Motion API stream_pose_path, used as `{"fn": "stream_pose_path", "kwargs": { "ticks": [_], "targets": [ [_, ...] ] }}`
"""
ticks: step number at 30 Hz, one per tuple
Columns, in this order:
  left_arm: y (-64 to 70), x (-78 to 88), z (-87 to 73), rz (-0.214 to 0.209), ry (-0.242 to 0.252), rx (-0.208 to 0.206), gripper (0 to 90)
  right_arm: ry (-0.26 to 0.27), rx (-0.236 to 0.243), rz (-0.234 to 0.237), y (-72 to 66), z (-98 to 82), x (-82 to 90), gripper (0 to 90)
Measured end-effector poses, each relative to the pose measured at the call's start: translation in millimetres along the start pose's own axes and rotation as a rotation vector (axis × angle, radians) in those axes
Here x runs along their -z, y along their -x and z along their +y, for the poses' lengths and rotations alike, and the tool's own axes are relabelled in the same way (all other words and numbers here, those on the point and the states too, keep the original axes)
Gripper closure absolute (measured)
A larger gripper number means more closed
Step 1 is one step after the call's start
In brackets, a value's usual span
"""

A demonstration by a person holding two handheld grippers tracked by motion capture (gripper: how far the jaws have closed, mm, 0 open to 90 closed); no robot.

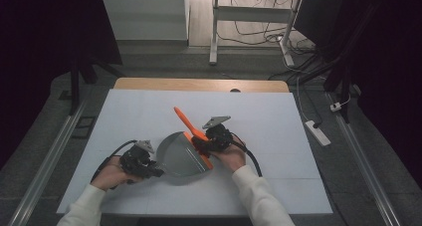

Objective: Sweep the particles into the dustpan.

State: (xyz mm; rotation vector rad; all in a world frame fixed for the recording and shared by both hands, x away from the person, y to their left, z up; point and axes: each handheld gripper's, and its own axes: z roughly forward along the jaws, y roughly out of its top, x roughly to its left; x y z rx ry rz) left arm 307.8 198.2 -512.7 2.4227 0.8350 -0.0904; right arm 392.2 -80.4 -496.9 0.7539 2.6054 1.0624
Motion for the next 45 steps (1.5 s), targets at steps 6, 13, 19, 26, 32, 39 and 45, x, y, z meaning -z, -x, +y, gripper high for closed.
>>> {"fn": "stream_pose_path", "kwargs": {
  "ticks": [6,13,19,26,32,39,45],
  "targets": [
    [0.0,-0.2,0.0,0.0,-0.001,0.0,61.9,0.022,0.0,0.05,-7.4,4.0,0.7,70.2],
    [0.1,-0.3,0.1,0.001,-0.002,-0.001,61.9,0.078,0.027,0.062,-12.8,10.0,8.6,70.3],
    [0.1,-0.5,0.1,0.0,-0.001,-0.001,61.9,0.106,-0.019,0.005,2.7,8.0,20.2,70.2],
    [0.3,-1.0,0.1,0.0,-0.001,0.0,61.9,0.113,-0.062,-0.055,19.5,3.2,27.6,70.2],
    [1.2,-0.6,0.7,0.005,0.003,0.002,61.9,0.107,-0.082,-0.08,28.6,1.2,26.5,70.2],
    [1.1,-0.7,0.5,0.004,0.003,0.002,61.8,0.052,-0.084,-0.097,37.3,7.0,5.2,70.3],
    [0.5,-1.0,0.0,0.0,0.004,0.004,61.8,0.007,-0.08,-0.097,39.3,11.2,-12.3,70.3]
  ]
}}
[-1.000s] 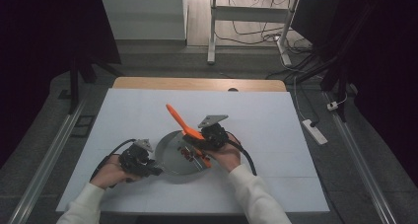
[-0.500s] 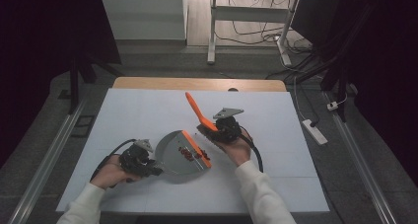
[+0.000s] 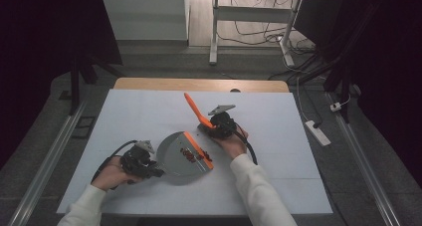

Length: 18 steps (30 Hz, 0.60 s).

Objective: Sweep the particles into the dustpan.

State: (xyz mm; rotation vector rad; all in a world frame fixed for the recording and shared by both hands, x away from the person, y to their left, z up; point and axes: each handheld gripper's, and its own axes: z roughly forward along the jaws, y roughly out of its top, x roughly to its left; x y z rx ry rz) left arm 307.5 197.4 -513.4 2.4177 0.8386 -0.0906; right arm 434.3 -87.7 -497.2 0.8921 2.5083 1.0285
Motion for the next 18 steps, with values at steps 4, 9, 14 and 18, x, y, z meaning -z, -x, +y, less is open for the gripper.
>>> {"fn": "stream_pose_path", "kwargs": {
  "ticks": [4,9,14,18],
  "targets": [
    [-0.2,-0.2,-0.1,-0.002,0.001,0.0,61.9,0.002,-0.003,0.039,-5.9,-0.2,-1.1,70.3],
    [0.1,-0.4,0.1,-0.001,0.0,0.001,61.9,-0.01,0.024,0.047,-15.6,-1.1,0.4,70.2],
    [0.6,-0.9,0.5,0.001,-0.002,0.002,61.9,-0.009,0.041,0.064,-24.5,-4.1,3.3,70.2],
    [0.8,-0.8,0.6,0.002,-0.001,0.002,61.8,0.0,0.053,0.075,-31.4,-6.8,5.0,70.2]
  ]
}}
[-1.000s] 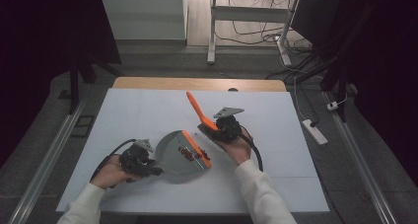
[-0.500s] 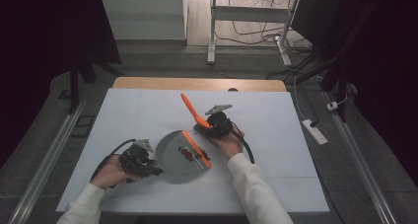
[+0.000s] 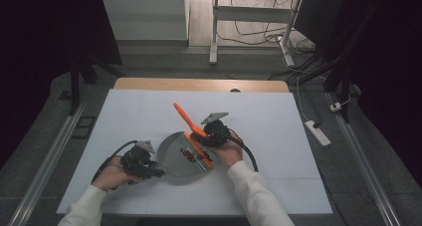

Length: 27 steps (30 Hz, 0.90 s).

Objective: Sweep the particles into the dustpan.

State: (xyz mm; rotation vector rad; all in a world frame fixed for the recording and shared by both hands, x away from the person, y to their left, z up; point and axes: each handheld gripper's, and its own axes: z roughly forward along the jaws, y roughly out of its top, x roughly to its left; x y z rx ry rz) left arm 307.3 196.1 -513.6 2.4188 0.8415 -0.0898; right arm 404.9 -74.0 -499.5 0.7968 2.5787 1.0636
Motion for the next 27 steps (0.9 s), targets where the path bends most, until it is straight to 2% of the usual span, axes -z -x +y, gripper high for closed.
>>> {"fn": "stream_pose_path", "kwargs": {
  "ticks": [6,7,10,13,18,22,27],
  "targets": [
    [-0.2,-0.3,-0.1,-0.001,-0.001,0.0,61.9,0.016,-0.002,0.038,-8.2,-2.0,3.8,70.2],
    [-0.2,-0.3,-0.1,-0.001,-0.001,0.0,61.8,0.034,-0.019,0.079,-9.0,-1.0,5.9,70.3],
    [-0.1,-0.4,-0.1,0.0,-0.002,0.0,61.9,0.036,-0.011,0.093,-11.8,0.4,7.6,70.3],
    [0.0,-0.5,-0.2,-0.001,-0.002,0.0,61.8,0.053,0.003,0.084,-11.9,2.0,15.1,70.3],
    [-0.1,-0.8,-0.2,-0.001,-0.004,0.0,61.9,0.088,-0.027,0.032,0.0,-1.6,34.7,70.2],
    [-0.1,-1.1,-0.3,0.0,-0.005,0.001,61.9,0.068,-0.032,-0.013,6.8,-12.6,42.2,70.2],
    [0.4,-1.3,-0.1,0.002,-0.007,-0.001,61.9,0.033,-0.034,-0.076,16.2,-21.5,38.6,70.2]
  ]
}}
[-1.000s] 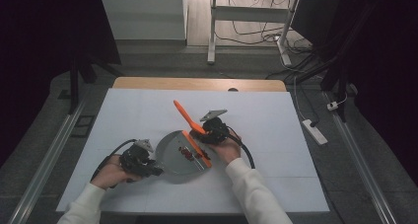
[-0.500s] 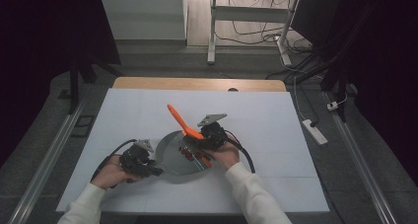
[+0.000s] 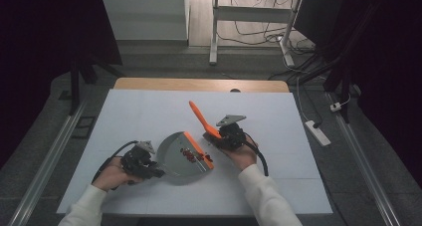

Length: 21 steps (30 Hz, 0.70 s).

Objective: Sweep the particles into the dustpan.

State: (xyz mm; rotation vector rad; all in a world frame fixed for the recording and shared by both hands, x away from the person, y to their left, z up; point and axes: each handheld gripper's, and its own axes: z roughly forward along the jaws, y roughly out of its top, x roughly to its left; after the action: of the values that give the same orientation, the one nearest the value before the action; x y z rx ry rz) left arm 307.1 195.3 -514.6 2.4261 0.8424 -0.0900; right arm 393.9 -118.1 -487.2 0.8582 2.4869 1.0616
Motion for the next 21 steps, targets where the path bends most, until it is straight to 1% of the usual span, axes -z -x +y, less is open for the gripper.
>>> {"fn": "stream_pose_path", "kwargs": {
  "ticks": [1,4,6,7,9,11,13,18,21],
  "targets": [
    [0.1,-0.1,0.0,0.0,-0.001,0.0,61.8,0.004,-0.003,-0.005,1.9,-0.3,-2.2,70.3],
    [0.2,0.4,-0.1,0.0,0.0,0.0,61.8,0.011,-0.021,-0.039,6.5,0.0,-8.0,70.2],
    [0.1,0.1,-0.1,-0.001,0.0,0.001,61.8,-0.013,-0.021,-0.046,9.2,-0.7,-13.6,70.3],
    [0.0,-0.1,-0.2,-0.001,-0.001,0.001,61.9,-0.012,-0.019,-0.046,9.5,-1.4,-15.3,70.2],
    [-0.2,-0.5,-0.2,-0.002,-0.003,0.001,61.8,-0.008,-0.026,-0.023,8.5,-0.5,-16.4,70.2],
    [-0.1,-0.7,-0.2,-0.001,-0.003,0.001,61.8,-0.014,-0.014,-0.015,4.3,0.4,-17.0,70.2],
    [0.1,-0.5,-0.2,0.0,-0.003,0.001,61.9,-0.018,-0.014,0.003,0.7,0.8,-17.6,70.2],
    [0.2,-0.3,-0.2,-0.001,-0.002,0.0,61.9,-0.019,-0.032,0.024,-3.7,0.1,-17.2,70.1],
    [0.1,-0.4,-0.3,-0.001,-0.002,0.001,61.8,-0.016,-0.049,0.048,-5.5,-0.7,-16.7,70.1]
  ]
}}
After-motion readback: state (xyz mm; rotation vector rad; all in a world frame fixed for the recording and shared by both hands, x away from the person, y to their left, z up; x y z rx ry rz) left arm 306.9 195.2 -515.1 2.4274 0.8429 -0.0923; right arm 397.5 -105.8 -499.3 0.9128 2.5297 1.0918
